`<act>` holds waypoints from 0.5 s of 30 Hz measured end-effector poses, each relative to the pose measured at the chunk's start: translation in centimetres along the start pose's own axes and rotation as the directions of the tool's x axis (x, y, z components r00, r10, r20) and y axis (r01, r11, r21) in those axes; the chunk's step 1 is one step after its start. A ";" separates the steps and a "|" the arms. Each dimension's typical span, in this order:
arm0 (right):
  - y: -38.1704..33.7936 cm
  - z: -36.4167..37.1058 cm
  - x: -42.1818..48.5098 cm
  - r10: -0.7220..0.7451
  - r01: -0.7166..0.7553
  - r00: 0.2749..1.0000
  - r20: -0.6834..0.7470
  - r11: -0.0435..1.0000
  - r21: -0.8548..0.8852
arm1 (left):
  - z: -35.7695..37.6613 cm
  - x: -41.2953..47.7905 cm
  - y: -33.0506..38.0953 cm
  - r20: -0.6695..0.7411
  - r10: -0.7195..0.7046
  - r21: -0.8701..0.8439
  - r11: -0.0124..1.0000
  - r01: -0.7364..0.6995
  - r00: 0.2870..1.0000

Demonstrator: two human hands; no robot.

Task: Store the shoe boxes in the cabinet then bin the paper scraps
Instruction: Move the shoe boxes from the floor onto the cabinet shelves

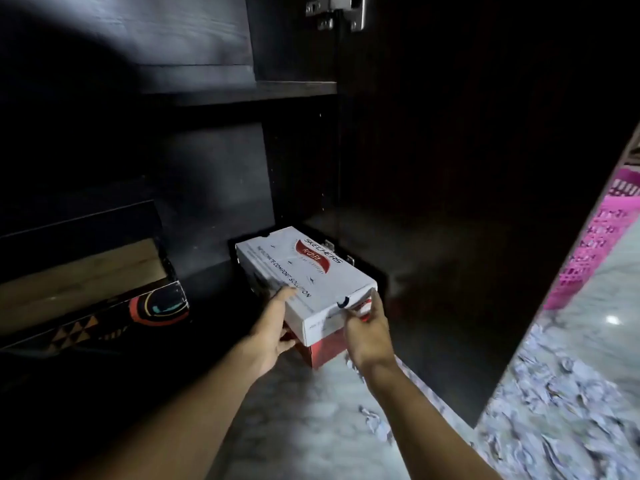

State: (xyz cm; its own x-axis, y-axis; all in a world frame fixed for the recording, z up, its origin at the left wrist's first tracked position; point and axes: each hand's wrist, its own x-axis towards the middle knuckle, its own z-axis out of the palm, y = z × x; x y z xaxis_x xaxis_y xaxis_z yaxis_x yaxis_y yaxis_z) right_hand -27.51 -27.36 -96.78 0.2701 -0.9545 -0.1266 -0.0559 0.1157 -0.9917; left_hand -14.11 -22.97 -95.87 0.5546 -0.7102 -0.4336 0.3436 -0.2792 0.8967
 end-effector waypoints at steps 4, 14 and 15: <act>-0.1 2.3 1.0 0.065 -0.076 0.993 -0.101 0.991 -0.107 | -0.7 1.7 -1.0 0.026 0.113 0.048 0.992 -0.114 0.993; 0.1 9.2 3.3 0.030 -0.030 0.999 0.025 0.999 0.011 | -3.0 8.0 2.5 -0.272 0.312 0.055 0.949 -0.309 0.910; -0.2 9.5 3.2 0.016 -0.018 0.996 0.092 1.000 0.017 | -3.2 8.2 2.4 -0.378 0.319 0.063 0.945 -0.320 0.869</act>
State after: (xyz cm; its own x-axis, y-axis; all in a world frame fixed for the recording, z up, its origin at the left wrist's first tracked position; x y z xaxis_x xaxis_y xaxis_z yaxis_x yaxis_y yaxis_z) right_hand -17.47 -27.79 -97.24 0.3563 -0.9232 -0.1443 -0.0445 0.1375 -0.9895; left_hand -6.28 -27.42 -97.60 0.8783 -0.4616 -0.1242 0.0996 -0.0774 0.9920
